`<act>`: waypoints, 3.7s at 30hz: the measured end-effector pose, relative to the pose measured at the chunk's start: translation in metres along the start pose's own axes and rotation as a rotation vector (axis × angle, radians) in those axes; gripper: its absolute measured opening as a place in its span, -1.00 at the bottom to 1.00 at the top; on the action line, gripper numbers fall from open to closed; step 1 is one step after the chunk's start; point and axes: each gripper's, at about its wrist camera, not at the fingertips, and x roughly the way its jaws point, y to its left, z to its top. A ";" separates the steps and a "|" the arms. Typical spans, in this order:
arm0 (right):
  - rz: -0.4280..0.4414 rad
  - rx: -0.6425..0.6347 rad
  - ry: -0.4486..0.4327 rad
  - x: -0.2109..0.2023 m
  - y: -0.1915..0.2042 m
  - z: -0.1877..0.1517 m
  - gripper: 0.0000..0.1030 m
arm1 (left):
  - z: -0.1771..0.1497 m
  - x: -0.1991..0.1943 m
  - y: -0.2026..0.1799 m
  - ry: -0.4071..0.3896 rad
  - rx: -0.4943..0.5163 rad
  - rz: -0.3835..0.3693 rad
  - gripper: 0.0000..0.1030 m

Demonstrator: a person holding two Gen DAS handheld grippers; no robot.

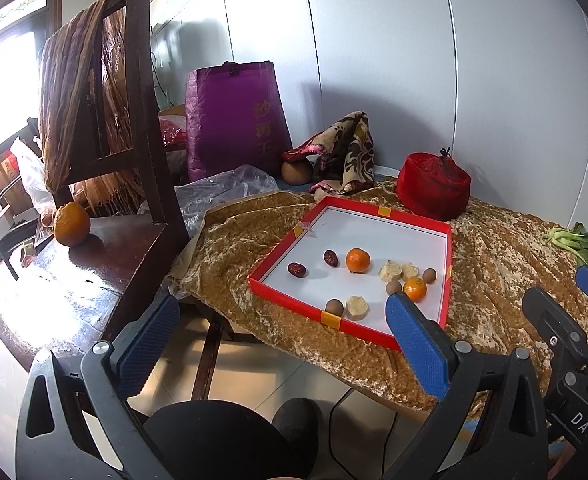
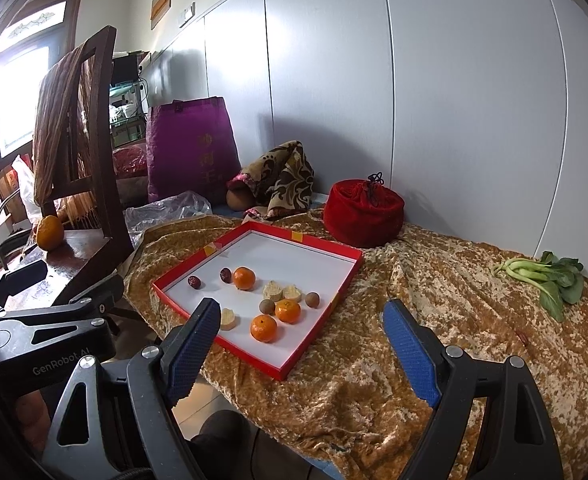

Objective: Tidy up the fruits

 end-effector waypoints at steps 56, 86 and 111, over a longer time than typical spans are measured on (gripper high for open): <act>0.003 -0.086 -0.005 0.011 0.030 0.021 0.65 | 0.007 0.021 0.019 0.020 -0.043 0.001 1.00; -0.023 -0.023 0.012 0.013 0.005 0.003 0.65 | 0.007 0.016 0.004 0.023 -0.016 0.000 1.00; -0.016 -0.010 -0.084 -0.029 -0.005 0.009 0.65 | 0.010 -0.018 -0.015 -0.033 0.014 0.003 1.00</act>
